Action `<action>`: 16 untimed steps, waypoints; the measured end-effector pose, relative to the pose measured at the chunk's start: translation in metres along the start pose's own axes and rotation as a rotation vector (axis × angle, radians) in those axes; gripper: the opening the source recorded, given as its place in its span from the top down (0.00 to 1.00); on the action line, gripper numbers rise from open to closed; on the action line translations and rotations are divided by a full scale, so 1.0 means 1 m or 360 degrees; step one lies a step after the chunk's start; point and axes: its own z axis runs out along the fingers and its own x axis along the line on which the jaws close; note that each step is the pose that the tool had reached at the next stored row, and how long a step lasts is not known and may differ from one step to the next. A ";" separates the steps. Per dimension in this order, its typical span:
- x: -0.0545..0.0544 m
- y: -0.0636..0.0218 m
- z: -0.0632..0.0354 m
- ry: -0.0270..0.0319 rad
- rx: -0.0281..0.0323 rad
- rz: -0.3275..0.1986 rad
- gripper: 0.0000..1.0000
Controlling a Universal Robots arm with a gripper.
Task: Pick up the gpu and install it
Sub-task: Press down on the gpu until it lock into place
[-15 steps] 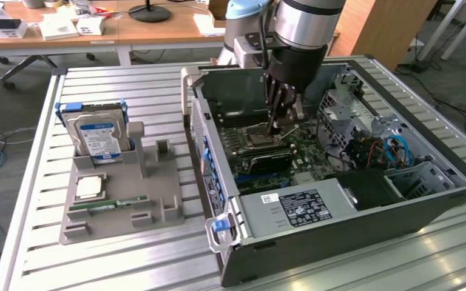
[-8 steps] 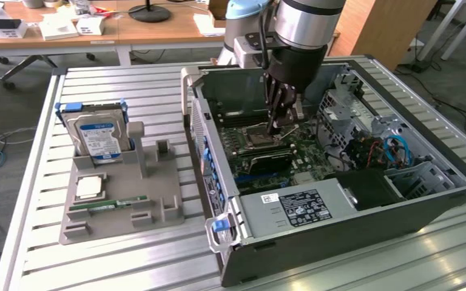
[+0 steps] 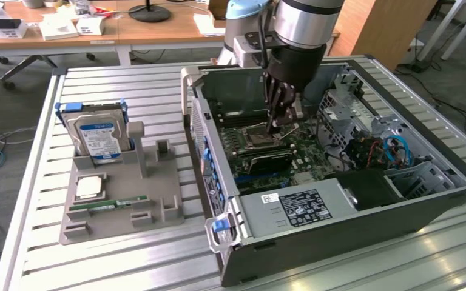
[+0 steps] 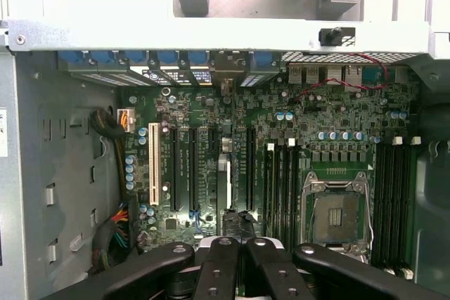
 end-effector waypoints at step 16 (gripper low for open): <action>-0.002 0.0000 0.0031 -0.00002 0.00000 0.0000 0.89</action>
